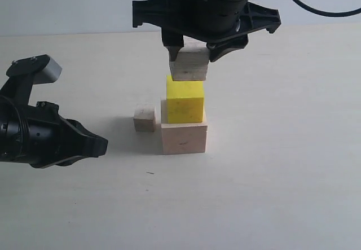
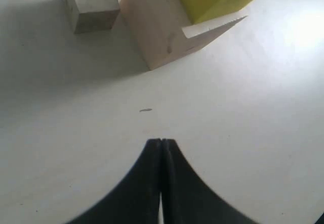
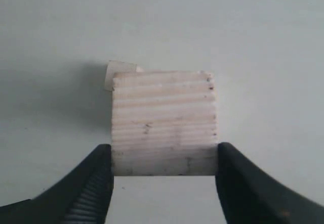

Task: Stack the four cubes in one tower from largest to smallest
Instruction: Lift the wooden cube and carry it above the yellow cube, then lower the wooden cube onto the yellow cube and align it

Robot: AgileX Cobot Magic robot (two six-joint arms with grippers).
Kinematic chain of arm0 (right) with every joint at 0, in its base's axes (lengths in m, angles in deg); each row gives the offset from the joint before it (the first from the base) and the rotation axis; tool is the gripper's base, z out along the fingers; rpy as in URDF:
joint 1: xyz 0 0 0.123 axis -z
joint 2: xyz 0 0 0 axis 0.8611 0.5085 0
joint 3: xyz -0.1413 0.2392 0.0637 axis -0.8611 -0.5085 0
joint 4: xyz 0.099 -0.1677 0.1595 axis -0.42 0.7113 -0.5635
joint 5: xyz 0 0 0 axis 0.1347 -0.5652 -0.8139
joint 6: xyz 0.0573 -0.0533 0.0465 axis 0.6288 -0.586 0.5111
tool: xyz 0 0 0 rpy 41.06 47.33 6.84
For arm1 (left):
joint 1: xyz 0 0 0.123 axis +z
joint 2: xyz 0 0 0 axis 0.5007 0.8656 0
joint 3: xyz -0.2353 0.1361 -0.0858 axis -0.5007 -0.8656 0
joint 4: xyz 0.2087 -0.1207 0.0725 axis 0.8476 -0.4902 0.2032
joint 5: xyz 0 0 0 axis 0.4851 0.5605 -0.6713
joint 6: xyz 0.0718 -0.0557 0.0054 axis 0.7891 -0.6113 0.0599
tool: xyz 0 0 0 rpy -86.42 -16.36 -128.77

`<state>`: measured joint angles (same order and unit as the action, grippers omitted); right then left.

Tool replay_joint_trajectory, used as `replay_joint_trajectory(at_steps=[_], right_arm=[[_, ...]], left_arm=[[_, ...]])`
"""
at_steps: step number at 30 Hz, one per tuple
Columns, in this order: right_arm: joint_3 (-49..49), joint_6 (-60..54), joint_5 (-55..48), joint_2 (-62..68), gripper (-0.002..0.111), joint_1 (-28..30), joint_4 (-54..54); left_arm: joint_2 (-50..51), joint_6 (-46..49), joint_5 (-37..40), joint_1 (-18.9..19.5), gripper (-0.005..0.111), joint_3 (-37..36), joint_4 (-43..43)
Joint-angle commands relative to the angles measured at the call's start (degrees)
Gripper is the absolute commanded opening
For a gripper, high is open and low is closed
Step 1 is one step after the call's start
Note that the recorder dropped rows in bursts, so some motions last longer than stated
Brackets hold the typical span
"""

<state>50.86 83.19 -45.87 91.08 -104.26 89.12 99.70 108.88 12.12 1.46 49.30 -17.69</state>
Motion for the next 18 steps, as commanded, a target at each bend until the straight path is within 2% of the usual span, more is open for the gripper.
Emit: replay_joint_trajectory(at_steps=[1, 18], right_arm=[[0.47, 0.50, 0.12, -0.09, 0.000, -0.46, 1.55], [0.47, 0.96, 1.62, 3.07, 0.000, -0.46, 1.47]], left_arm=[[-0.47, 0.01, 0.24, 0.00, 0.000, -0.07, -1.36], [-0.47, 0.01, 0.24, 0.00, 0.000, -0.07, -1.48]])
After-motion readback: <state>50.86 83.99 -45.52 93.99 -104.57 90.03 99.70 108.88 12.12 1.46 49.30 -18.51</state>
